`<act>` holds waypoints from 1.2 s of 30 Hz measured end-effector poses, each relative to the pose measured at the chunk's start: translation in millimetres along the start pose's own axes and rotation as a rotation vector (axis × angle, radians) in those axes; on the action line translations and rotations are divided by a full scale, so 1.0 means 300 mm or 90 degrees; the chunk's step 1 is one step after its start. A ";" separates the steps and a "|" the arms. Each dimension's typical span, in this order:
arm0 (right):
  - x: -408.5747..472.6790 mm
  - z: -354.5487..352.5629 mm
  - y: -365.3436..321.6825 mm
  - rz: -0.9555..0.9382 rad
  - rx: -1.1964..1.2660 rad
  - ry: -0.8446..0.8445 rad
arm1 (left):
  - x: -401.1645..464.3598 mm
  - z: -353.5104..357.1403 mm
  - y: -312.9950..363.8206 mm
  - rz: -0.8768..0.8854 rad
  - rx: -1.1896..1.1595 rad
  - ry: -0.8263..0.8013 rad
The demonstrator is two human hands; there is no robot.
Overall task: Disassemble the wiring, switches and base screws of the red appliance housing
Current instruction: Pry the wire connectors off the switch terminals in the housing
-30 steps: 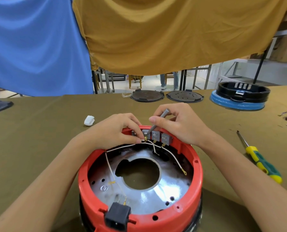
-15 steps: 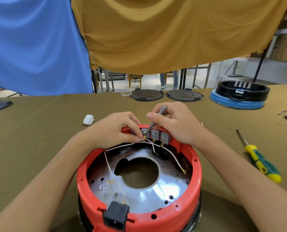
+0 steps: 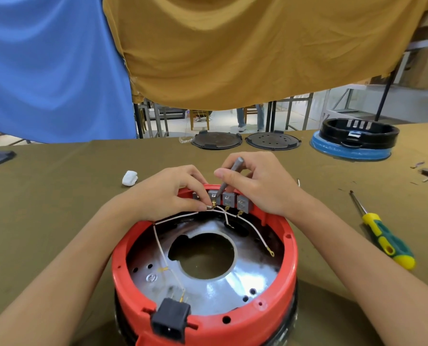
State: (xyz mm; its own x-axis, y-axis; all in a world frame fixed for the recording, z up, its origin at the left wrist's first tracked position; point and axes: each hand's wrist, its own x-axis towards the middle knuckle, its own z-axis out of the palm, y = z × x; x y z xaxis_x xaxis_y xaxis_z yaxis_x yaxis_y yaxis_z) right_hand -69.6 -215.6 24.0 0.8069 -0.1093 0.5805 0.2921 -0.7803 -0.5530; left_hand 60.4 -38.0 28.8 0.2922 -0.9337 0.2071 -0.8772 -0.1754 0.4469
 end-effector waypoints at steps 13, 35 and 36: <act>0.005 0.007 0.006 0.083 0.083 0.010 | -0.006 -0.001 0.003 -0.002 -0.003 -0.001; 0.000 0.004 -0.006 0.027 0.028 0.021 | -0.004 -0.001 0.003 -0.002 -0.005 0.001; 0.001 0.005 -0.004 0.030 0.031 0.020 | -0.004 -0.001 0.002 -0.001 -0.003 0.001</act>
State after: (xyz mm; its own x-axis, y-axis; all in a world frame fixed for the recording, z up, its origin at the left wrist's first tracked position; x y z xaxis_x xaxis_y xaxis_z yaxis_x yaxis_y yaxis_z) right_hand -69.0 -213.8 24.1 0.8040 -0.1660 0.5710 0.2785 -0.7433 -0.6082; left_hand 59.7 -37.0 29.2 0.2943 -0.9330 0.2073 -0.8746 -0.1755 0.4519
